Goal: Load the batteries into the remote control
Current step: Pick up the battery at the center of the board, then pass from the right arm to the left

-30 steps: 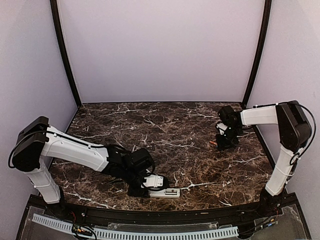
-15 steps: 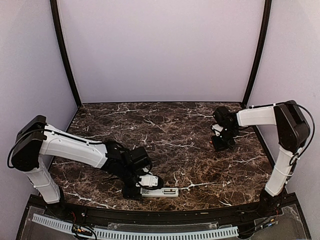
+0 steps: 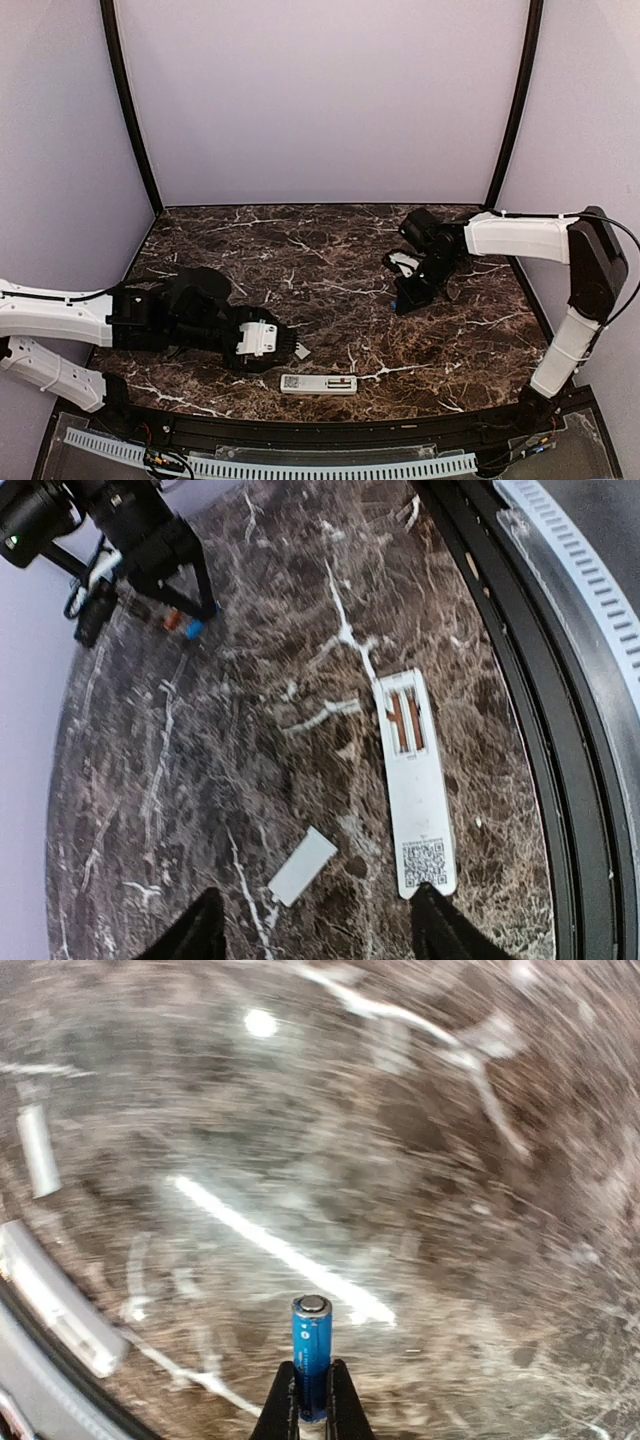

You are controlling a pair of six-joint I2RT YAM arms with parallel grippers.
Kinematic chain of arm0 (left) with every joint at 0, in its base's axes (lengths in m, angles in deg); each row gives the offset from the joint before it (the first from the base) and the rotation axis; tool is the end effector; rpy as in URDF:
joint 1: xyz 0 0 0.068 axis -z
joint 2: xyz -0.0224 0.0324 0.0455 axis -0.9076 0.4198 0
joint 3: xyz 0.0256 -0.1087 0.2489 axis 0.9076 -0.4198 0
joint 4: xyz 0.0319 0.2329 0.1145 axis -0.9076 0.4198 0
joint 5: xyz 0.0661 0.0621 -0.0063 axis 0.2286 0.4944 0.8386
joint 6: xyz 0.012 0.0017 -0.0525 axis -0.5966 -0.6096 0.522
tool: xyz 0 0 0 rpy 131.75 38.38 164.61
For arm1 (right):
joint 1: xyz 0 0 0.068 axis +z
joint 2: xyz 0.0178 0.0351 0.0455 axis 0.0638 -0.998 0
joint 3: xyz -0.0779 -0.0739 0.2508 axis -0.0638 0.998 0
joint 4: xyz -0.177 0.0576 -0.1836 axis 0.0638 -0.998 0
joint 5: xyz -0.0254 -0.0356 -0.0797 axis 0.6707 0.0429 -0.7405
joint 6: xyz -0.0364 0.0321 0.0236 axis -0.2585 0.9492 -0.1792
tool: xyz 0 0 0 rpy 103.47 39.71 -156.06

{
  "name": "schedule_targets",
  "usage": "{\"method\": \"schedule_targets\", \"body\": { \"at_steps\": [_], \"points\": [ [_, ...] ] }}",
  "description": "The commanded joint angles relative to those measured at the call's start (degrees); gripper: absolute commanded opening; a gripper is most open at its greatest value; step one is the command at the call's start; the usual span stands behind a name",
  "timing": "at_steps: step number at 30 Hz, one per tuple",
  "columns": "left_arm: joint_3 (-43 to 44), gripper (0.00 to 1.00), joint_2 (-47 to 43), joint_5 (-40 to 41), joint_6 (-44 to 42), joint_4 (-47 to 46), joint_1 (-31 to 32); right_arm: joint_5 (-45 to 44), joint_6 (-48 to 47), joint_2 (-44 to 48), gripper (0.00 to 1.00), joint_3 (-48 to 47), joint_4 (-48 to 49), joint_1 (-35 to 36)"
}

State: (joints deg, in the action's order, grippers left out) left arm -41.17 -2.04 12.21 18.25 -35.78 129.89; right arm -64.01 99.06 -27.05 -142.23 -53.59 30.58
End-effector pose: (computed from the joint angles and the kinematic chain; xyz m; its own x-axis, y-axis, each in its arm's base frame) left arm 0.1078 -0.2346 0.2413 0.3334 0.6513 -0.6816 0.9021 -0.0103 0.4314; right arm 0.2662 0.1890 0.1900 -0.8909 -0.4052 -0.2053 -0.4450 0.8693 0.2153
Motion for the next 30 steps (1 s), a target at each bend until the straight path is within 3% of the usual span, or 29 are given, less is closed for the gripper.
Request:
{"method": "schedule_targets", "body": {
  "at_steps": [1, 5, 9, 18, 30],
  "points": [
    [-7.88, 0.54, -7.05, 2.10, -17.19, -20.90, 2.30, 13.60, 1.38, 4.99, 0.00, -6.34, -1.06, 8.86],
    [-7.50, 0.51, -5.87, 8.40, -28.20, -20.16, 4.47, 17.14, 3.07, 3.81, 0.00, -11.58, -2.28, 16.41],
    [-9.56, 0.57, -3.72, 13.51, -35.99, -27.36, 6.70, 18.43, 4.49, 1.13, 0.00, -16.44, -3.93, 21.39],
    [-9.99, 0.59, -3.19, 13.58, -35.53, -27.45, 7.36, 19.06, 3.44, -3.56, 0.00, -24.09, -9.09, 28.27],
    [-9.45, 0.36, -2.75, 12.75, -34.12, -26.07, 7.62, 20.45, 3.63, -5.79, 0.00, -26.96, -7.56, 29.04]
  ]
}}
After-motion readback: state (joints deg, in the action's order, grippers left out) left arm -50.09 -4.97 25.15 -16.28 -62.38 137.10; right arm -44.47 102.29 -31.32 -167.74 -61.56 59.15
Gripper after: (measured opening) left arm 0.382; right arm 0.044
